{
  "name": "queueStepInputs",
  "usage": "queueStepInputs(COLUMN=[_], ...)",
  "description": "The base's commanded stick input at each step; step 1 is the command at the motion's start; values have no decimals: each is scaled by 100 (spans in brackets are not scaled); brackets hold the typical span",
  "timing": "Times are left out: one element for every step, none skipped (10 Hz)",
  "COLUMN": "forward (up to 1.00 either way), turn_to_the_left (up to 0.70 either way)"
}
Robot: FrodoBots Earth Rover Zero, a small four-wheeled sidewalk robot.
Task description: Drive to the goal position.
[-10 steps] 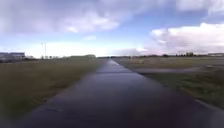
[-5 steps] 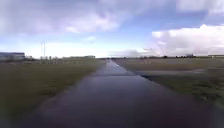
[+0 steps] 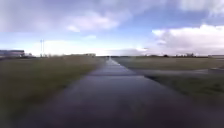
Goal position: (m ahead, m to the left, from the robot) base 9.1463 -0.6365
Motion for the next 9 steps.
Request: queueStepInputs(forward=[100,100,89,17,0,0,0,0,0], turn_to_the_left=[0,0,0,0,0,0,0,0,0])
